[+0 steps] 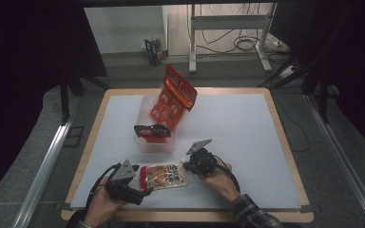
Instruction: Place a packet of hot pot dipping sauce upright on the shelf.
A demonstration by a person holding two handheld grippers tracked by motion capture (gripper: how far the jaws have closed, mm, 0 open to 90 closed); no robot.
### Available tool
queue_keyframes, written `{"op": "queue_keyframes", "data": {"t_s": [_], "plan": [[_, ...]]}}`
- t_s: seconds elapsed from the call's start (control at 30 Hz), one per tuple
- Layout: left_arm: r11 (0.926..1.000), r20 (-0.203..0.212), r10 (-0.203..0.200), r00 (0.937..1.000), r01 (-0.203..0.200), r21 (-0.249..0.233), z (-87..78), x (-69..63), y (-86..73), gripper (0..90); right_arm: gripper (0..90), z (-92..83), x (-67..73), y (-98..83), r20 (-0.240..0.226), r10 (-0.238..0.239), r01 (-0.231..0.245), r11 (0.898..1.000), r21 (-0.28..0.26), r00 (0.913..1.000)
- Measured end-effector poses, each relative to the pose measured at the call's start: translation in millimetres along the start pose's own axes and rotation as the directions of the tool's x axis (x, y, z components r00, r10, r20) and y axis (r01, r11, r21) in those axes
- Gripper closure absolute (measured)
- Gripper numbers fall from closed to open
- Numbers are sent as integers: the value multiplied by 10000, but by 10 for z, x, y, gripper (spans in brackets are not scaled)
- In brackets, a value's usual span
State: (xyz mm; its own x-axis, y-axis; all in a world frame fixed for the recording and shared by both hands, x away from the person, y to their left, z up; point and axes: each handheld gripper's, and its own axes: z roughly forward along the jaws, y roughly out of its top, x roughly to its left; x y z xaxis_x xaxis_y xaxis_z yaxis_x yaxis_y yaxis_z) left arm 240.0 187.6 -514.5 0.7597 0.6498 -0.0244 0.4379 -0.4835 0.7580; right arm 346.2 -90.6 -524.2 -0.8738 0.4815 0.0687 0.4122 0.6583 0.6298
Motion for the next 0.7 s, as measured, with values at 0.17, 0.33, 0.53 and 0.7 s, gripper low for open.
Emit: {"op": "queue_keyframes", "data": {"t_s": [0.17, 0.33, 0.53, 0.7], "plan": [[9999, -140, -71, 9999, 69, -133, -39, 31, -16, 100, 849, 80, -13, 78, 105, -74, 74, 10000, -59, 9999], [9993, -44, -265, 9996, 264, -248, -49, 101, -40, 195, 655, -22, -32, 22, 290, 73, -69, 9998, -162, 9996], [9980, 551, -393, 9977, 419, -475, -19, 179, -51, 417, 481, -127, -41, -38, 305, 39, -31, 9996, -285, 9995], [9966, 928, -505, 9944, 563, -603, 29, 257, -52, 670, 429, -177, -52, -54, 26, -50, 51, 9994, -349, 10000]]}}
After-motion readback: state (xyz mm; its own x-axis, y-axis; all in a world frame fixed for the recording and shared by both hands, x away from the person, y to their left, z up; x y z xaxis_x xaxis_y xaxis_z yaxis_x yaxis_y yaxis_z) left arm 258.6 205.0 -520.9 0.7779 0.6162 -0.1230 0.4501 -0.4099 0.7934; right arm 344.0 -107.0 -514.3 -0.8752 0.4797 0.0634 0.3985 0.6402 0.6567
